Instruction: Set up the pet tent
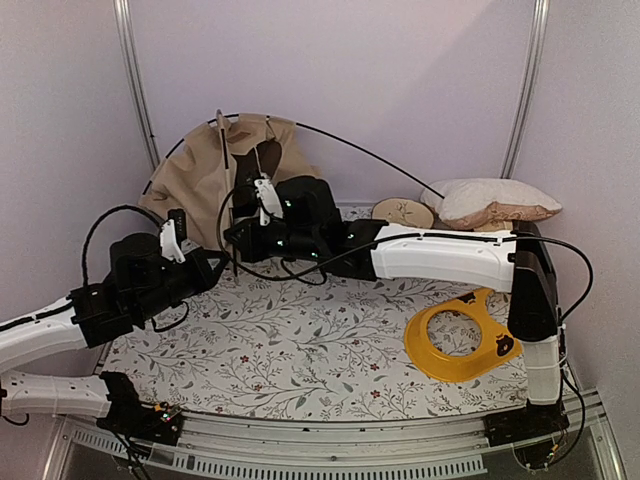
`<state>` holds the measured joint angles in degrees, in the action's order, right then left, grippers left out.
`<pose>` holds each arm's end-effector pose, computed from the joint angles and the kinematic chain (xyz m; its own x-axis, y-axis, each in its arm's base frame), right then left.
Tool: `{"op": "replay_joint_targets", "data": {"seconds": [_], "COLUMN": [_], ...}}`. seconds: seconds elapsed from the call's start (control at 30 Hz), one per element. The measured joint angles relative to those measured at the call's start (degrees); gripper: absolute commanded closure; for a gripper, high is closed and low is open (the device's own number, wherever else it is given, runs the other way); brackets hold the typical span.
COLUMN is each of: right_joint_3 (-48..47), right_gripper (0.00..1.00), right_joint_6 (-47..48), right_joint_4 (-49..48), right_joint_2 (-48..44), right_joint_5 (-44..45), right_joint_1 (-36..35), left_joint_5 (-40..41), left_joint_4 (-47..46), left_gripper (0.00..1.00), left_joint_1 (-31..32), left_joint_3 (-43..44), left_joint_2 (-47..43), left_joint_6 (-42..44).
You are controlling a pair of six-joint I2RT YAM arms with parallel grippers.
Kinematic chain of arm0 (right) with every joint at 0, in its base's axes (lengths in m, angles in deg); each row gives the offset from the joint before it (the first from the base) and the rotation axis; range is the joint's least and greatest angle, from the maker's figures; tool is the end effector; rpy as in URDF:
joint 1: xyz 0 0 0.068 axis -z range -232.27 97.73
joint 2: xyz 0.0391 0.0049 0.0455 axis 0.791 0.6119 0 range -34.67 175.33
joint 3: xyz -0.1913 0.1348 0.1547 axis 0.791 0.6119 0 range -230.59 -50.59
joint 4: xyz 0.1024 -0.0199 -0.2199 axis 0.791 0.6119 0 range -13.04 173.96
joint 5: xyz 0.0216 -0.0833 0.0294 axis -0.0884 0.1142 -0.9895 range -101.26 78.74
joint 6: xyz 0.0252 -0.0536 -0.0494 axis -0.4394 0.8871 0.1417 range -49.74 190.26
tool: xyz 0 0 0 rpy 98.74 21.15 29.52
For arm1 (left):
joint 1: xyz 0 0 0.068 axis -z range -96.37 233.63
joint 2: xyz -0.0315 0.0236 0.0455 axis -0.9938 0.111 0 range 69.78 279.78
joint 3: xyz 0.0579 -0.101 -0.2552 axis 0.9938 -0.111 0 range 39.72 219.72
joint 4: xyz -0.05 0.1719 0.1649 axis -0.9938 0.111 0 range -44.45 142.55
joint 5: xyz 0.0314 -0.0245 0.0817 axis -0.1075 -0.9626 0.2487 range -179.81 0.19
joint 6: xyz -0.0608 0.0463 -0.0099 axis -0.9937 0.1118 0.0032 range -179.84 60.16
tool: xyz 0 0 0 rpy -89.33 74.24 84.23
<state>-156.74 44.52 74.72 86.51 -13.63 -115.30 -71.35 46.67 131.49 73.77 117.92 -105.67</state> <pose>0.2382 0.4739 0.3146 -0.4851 0.0034 -0.8745 -0.7749 0.4616 0.4317 0.1518 -0.1368 0.2835 -0.4802 -0.4833 -0.7320 0.2209 0.7410 -0.6342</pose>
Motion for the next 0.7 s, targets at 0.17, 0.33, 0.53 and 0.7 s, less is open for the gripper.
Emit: {"op": "replay_joint_targets", "data": {"seconds": [0.17,0.33,0.53,0.7], "right_joint_3": [0.5,1.8,2.6,3.1], "right_gripper": [1.00,1.00,1.00,1.00], "right_joint_6": [2.3,3.5,4.5,5.4], "right_joint_4": [-1.0,-2.3,-3.3,-4.7], "right_joint_2": [0.0,-0.1,-0.1,-0.3], "right_joint_5": [4.0,5.5,6.7,7.6], "right_joint_1": [-1.1,-1.3,-1.2,-0.9], "left_joint_5": [-3.5,-6.1,-8.7,-9.6], "left_joint_4": [2.8,2.5,-1.2,-4.1], "left_gripper": [1.00,1.00,1.00,1.00], "left_joint_1": [-1.9,-2.8,-3.4,-3.9], "left_joint_3": [1.2,1.2,0.7,0.5], "left_joint_2": [0.0,1.4,4.1,5.2], "left_joint_6": [-3.1,-6.0,-9.9,-12.6]}}
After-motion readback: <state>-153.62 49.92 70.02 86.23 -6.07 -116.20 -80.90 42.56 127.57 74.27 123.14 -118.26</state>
